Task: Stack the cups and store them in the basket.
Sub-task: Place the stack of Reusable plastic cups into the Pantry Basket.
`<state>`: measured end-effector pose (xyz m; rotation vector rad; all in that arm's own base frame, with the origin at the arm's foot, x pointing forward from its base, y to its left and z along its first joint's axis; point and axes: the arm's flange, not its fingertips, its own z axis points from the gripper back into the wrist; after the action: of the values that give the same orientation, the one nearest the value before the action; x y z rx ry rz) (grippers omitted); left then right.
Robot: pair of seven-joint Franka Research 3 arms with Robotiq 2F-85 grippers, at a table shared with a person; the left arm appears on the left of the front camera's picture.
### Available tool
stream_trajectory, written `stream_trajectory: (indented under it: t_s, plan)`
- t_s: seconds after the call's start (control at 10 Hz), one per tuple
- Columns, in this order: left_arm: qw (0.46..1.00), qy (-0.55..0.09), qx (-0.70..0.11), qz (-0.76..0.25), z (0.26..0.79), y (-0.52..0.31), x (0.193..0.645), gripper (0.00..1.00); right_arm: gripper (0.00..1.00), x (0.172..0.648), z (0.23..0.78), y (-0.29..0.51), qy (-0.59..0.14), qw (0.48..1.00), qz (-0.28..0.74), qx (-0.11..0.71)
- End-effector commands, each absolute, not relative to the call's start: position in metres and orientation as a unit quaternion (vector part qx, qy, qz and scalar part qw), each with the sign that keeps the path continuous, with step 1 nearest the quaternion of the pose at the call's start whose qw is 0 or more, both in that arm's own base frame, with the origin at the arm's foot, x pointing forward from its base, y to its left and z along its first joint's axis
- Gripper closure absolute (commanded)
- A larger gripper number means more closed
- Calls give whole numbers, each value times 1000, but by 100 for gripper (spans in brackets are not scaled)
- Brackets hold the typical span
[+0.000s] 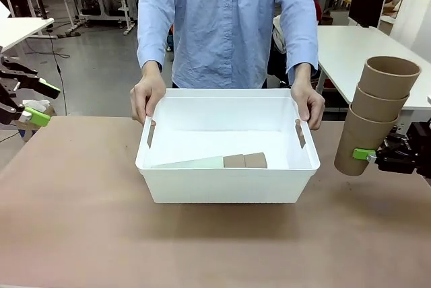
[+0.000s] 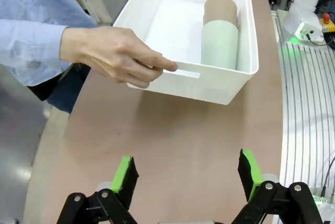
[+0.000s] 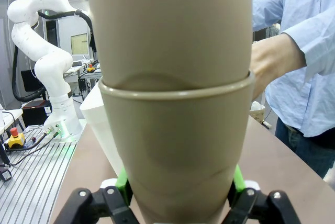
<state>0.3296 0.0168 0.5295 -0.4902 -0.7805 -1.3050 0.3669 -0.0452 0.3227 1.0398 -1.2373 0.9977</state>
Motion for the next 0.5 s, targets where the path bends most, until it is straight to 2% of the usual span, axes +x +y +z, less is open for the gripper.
stream_trajectory:
  t_s: [0.0,0.4]
  plan:
    - [699,-353,-220,-581,531,15,329,0,15,366,328,-46,-531,579,432,442]
    - [699,-353,-220,-581,531,15,329,0,15,366,328,-46,-531,579,432,442]
